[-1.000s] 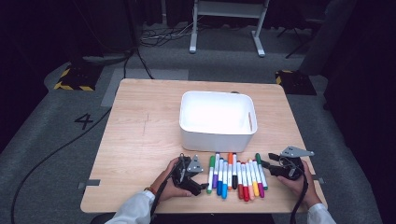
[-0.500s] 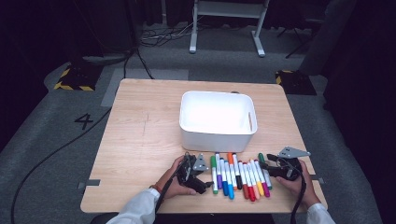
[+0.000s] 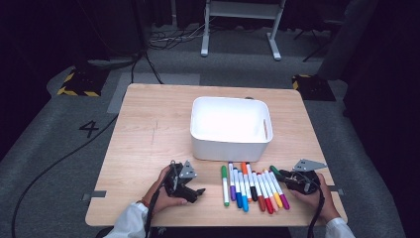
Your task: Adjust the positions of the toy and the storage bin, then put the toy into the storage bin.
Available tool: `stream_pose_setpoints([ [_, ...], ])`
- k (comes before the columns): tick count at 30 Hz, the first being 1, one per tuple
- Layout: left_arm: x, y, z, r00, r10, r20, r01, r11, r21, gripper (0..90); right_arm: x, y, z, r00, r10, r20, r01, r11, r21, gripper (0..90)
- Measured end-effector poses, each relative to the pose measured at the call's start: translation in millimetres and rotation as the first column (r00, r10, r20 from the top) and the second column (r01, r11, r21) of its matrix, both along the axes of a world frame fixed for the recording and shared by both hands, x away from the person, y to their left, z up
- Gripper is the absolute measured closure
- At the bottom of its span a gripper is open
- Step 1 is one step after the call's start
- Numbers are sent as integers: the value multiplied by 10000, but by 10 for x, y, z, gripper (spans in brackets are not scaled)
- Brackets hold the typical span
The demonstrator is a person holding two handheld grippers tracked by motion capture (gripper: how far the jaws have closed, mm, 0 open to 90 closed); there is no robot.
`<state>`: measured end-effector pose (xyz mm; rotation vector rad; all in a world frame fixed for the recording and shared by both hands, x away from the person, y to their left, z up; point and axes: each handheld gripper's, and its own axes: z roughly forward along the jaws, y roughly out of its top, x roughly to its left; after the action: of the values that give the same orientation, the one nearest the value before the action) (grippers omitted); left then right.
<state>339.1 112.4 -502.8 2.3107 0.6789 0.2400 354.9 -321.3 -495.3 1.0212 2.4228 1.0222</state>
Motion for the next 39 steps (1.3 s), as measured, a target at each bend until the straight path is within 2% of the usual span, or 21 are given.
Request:
stream_pose_setpoints([
  [4, -44, 88, 0, 10000, 72, -19, -72, 10000, -1, 153, -18, -7, 4, 10000, -16, -15, 16, 10000, -46, 738],
  [8, -49, 214, -1, 9979, 641, -15, -641, 9979, -8, 154, -26, 27, -2, 9999, -113, 41, 113, 9999, 5, 740],
  [9, -49, 214, -1, 9979, 641, -15, -641, 9979, -8, 155, -26, 37, -3, 9999, -100, 66, 100, 9999, -12, 740],
  [16, 61, 258, -2, 9942, 1074, -11, -1074, 9942, -19, 154, -20, 68, -3, 9999, -102, 63, 102, 9999, 3, 743],
  [18, 74, 257, -1, 9945, 1045, -47, -1045, 9945, -9, 148, -11, 47, 3, 9998, -141, 107, 142, 9999, -14, 744],
  [22, 69, 267, -2, 9942, 1073, -63, -1073, 9942, -18, 148, 19, -15, 21, 9997, -254, 23, 253, 9989, 398, 745],
  [27, 72, 312, -3, 9971, 764, -45, -764, 9971, -33, 148, 51, -48, 13, 9997, -251, -66, 255, 9976, 640, 744],
  [39, 74, 323, -3, 9973, 727, -34, -727, 9974, -10, 145, 68, -63, -1, 9997, -117, -194, 129, 9981, 600, 745],
])
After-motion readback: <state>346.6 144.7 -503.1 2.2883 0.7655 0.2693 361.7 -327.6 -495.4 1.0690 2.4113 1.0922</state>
